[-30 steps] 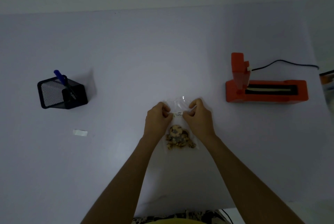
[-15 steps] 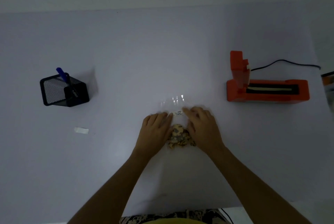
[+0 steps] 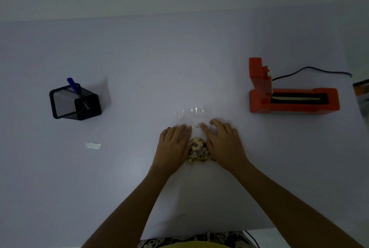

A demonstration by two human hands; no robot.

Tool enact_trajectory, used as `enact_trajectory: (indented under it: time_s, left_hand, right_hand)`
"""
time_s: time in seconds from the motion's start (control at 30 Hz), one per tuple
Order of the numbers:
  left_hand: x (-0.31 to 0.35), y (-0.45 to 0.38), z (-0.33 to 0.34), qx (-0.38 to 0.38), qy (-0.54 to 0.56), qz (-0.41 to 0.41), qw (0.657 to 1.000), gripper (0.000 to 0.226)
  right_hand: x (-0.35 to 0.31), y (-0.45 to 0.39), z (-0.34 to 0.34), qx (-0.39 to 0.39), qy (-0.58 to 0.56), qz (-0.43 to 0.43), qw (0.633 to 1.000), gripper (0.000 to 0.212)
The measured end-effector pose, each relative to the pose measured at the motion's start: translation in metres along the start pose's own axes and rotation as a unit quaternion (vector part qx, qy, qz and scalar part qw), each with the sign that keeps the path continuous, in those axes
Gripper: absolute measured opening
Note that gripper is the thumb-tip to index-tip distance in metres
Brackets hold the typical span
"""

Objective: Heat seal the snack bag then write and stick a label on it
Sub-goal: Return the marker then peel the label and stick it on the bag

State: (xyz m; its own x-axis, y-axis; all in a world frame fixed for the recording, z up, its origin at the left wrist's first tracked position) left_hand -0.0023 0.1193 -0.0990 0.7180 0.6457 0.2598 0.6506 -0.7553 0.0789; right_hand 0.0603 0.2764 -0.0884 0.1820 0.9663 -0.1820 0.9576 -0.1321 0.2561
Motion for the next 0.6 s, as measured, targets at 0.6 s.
enact_trajectory:
  time_s: [0.6]
  left_hand:
    - [0.001, 0.049, 0.005, -0.086, 0.033, -0.084, 0.992, 0.075]
  right_hand:
    - [-0.002, 0.055, 0.027, 0.010, -0.155, -0.003, 0.988, 0.085]
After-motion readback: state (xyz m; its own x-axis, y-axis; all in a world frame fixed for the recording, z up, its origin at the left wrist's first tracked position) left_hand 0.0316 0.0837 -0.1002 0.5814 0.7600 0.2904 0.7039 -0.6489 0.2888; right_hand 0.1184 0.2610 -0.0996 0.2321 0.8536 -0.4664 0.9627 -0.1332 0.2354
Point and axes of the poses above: each hand's wrist, its own y-axis away from the middle knuckle, its own z-axis out of the palm, x = y × z, the point moved 4 cm from there along -y, towards the middle knuckle, and after that the axes turned 4 degrees about -x, right-handed, at the moved point
